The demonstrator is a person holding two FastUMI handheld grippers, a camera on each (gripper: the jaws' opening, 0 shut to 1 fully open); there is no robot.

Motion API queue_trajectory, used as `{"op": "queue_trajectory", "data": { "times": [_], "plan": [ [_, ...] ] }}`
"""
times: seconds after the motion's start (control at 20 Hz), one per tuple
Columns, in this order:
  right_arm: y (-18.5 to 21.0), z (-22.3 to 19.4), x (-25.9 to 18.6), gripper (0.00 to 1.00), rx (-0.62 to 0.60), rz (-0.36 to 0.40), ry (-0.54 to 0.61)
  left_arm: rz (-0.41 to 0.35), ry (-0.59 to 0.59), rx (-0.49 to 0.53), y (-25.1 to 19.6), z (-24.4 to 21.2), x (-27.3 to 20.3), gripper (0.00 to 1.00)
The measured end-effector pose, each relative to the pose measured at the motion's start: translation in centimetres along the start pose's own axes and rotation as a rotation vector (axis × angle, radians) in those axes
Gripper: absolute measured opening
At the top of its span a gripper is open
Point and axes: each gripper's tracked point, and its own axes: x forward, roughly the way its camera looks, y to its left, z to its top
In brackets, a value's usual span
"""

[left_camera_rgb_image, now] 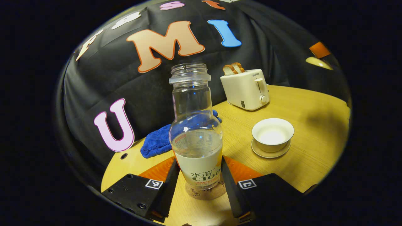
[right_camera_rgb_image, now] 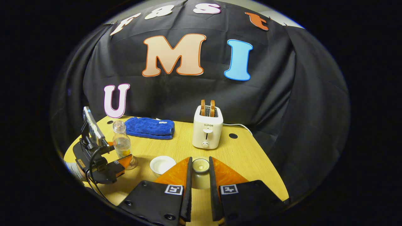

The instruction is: Open the teacup lid with one hand, grasp the water bottle and pour water into the teacup with the other hand; after pouring, place the water bottle on the coaster and then close the teacup lid.

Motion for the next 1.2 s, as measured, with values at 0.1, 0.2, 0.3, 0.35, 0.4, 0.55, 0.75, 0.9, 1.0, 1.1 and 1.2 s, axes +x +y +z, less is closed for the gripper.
{"op": "queue_trajectory", "data": {
  "times": [0.1,0.2,0.3,0.35,0.4,0.55,0.75,0.9,1.0,1.1,1.2],
  "plan": [
    [-0.5,-0.4,0.0,0.29,0.018,-0.001,-0.004,0.001,0.013,0.050,0.2,0.4,-0.2,0.72],
    [-1.2,-0.7,0.0,0.29,0.007,-0.008,-0.011,-0.005,0.015,0.107,0.2,0.8,-0.2,0.72],
    [-1.5,-1.0,-0.2,0.29,0.014,-0.002,-0.013,-0.001,0.025,0.197,0.3,0.9,-0.2,0.72],
    [-1.8,-1.1,-0.4,0.27,0.021,0.000,-0.014,-0.001,0.040,0.242,0.4,0.6,-0.1,0.71],
    [-2.0,-1.2,-0.5,0.27,0.026,0.001,-0.016,-0.004,0.052,0.276,0.3,0.4,-0.1,0.72],
    [-2.9,-1.8,-0.2,0.29,0.039,0.001,-0.012,-0.015,0.087,0.334,0.3,-0.1,-0.1,0.72],
    [-3.7,-2.4,0.0,0.29,0.059,0.006,-0.007,-0.009,0.126,0.464,0.9,-0.6,0.2,0.72],
    [-4.0,-3.2,0.5,0.29,0.057,0.013,0.003,-0.021,0.161,0.549,1.0,-1.0,0.2,0.72],
    [-4.2,-3.6,0.5,0.27,0.060,0.018,0.006,-0.032,0.180,0.596,0.8,-1.3,0.4,0.72],
    [-4.3,-3.7,0.9,0.28,0.067,0.023,0.011,-0.064,0.207,0.635,0.2,-1.8,0.6,0.72],
    [-4.6,-3.9,1.3,0.29,0.078,0.026,0.016,-0.108,0.234,0.671,-0.5,-2.2,0.7,0.72]
  ]
}}
